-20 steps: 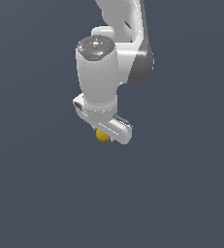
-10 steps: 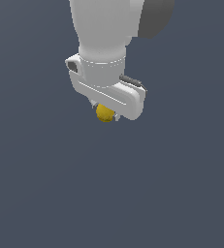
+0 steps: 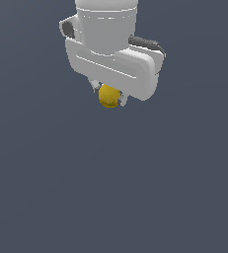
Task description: Pick up the object and move it to a goal position.
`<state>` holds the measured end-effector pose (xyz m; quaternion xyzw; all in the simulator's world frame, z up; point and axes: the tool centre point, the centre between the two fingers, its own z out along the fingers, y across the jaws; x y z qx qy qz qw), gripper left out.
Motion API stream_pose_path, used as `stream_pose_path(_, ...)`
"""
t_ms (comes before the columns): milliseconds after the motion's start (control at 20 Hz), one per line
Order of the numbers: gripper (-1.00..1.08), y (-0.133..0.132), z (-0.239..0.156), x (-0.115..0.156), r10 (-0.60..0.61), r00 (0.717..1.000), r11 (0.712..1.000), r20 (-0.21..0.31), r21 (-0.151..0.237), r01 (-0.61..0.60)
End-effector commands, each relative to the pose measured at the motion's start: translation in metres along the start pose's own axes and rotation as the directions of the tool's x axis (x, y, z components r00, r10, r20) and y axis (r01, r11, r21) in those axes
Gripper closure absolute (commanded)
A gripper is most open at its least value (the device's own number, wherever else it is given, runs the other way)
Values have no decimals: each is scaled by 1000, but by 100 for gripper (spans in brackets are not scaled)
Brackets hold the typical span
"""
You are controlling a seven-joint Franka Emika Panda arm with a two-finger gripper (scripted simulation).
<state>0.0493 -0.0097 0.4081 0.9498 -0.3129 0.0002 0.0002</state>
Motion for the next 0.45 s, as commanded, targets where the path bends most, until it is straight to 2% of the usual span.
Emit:
stream_pose_path(0,108,-1,-9,0,0,1000,1000,0,0,0)
stream_pose_path(400,108,-3,-16,1,0,1000,1000,0,0,0)
